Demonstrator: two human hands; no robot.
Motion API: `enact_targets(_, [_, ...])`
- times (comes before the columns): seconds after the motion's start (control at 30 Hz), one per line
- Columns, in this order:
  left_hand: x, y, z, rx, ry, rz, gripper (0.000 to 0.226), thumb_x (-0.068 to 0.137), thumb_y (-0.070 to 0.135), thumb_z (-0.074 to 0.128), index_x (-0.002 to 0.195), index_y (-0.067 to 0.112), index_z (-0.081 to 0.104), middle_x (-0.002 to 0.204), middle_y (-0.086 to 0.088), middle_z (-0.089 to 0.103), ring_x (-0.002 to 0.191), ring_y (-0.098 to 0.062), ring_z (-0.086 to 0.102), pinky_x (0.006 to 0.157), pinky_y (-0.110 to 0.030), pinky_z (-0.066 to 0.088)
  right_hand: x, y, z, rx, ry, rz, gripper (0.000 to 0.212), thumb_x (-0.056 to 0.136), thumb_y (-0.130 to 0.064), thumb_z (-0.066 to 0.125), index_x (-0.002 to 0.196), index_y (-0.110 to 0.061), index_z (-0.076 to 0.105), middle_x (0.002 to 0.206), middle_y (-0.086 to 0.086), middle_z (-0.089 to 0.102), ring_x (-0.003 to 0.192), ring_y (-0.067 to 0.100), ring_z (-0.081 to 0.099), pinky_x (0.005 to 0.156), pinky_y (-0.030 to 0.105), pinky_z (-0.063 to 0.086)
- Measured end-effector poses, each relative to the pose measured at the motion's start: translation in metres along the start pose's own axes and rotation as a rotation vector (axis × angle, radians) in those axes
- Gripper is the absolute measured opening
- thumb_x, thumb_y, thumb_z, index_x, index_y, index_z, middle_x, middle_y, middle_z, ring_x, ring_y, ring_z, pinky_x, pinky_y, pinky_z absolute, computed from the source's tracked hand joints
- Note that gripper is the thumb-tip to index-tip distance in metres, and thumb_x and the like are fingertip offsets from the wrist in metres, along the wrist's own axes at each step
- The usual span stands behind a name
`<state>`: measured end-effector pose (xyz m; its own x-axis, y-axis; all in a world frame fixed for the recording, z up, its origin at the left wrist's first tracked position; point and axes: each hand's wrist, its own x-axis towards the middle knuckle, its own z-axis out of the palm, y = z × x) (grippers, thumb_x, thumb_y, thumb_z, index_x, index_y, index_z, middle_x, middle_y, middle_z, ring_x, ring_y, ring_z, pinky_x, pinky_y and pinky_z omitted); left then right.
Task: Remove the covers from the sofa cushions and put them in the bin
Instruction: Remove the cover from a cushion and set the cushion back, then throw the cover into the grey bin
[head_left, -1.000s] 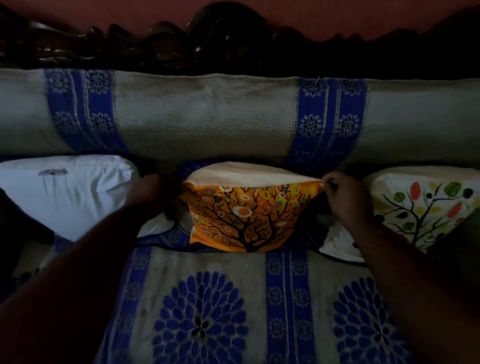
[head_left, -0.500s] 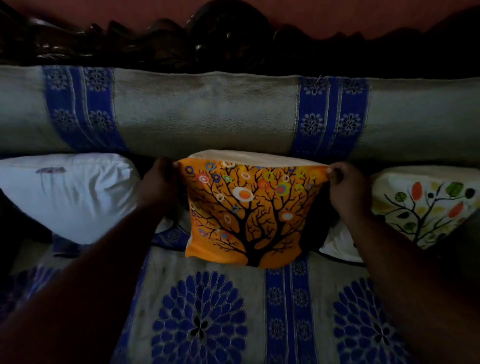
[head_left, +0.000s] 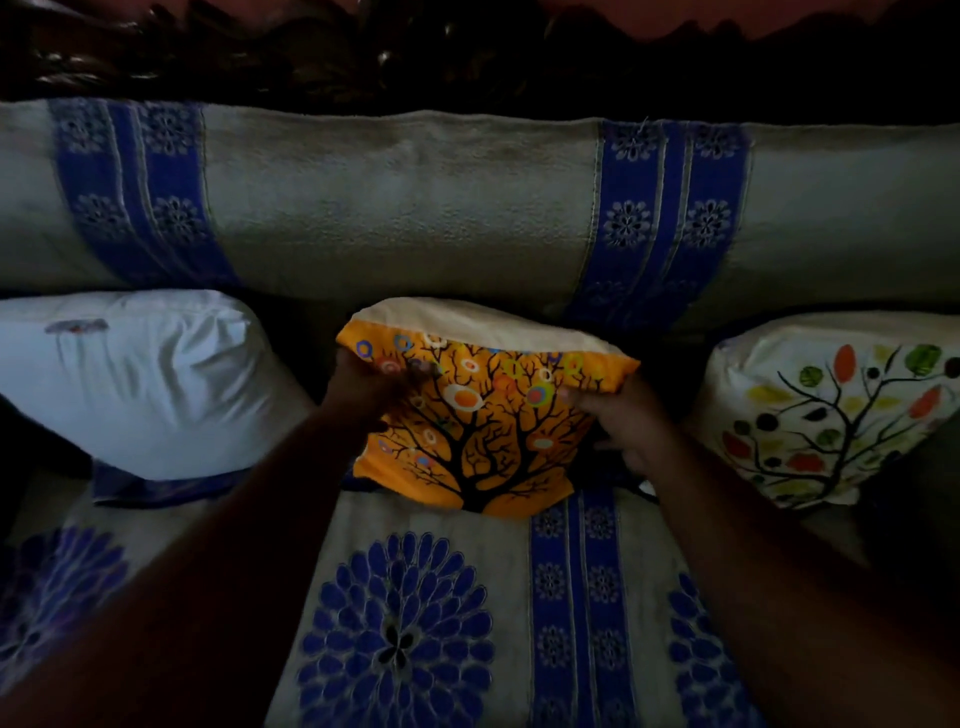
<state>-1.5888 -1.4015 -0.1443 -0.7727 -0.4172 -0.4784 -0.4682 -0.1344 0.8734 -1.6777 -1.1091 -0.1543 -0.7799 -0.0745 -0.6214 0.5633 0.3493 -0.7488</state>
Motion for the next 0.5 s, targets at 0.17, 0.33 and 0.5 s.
enact_targets(0.17, [0.001, -0.012, -0.005, -0.097, 0.064, 0.064, 0.067, 0.070, 0.030, 0.093, 0.127, 0.020, 0.061, 0.114, -0.011, 0.073, 0.104, -0.031, 0.072, 0.072, -0.043, 0.060, 0.025, 0.017, 0.001, 0.112, 0.171, -0.170, 0.084, 0.046, -0.068, 0.089, 0.119, -0.059, 0.049, 0.126, -0.009, 0.065, 0.113, 0.021, 0.065, 0.090, 0.057, 0.056])
enact_targets(0.33, [-0.002, -0.016, -0.004, 0.142, 0.199, 0.020, 0.070, 0.067, 0.075, 0.075, 0.118, 0.029, 0.063, 0.107, 0.002, 0.073, 0.098, -0.016, 0.071, 0.082, -0.046, 0.060, 0.023, 0.005, -0.007, 0.036, 0.201, -0.143, 0.098, 0.052, -0.070, 0.076, 0.137, -0.049, 0.033, 0.138, -0.004, 0.056, 0.121, 0.024, 0.058, 0.098, 0.057, 0.051])
enact_targets(0.5, [0.001, -0.001, -0.008, 0.456, 0.295, 0.102, 0.068, 0.085, 0.080, 0.047, 0.098, 0.017, 0.068, 0.089, -0.005, 0.071, 0.086, -0.026, 0.069, 0.077, -0.042, 0.056, 0.016, -0.012, -0.004, 0.051, 0.250, -0.111, 0.050, 0.097, -0.057, 0.052, 0.140, -0.034, 0.043, 0.113, -0.006, 0.055, 0.104, 0.021, 0.059, 0.081, 0.055, 0.059])
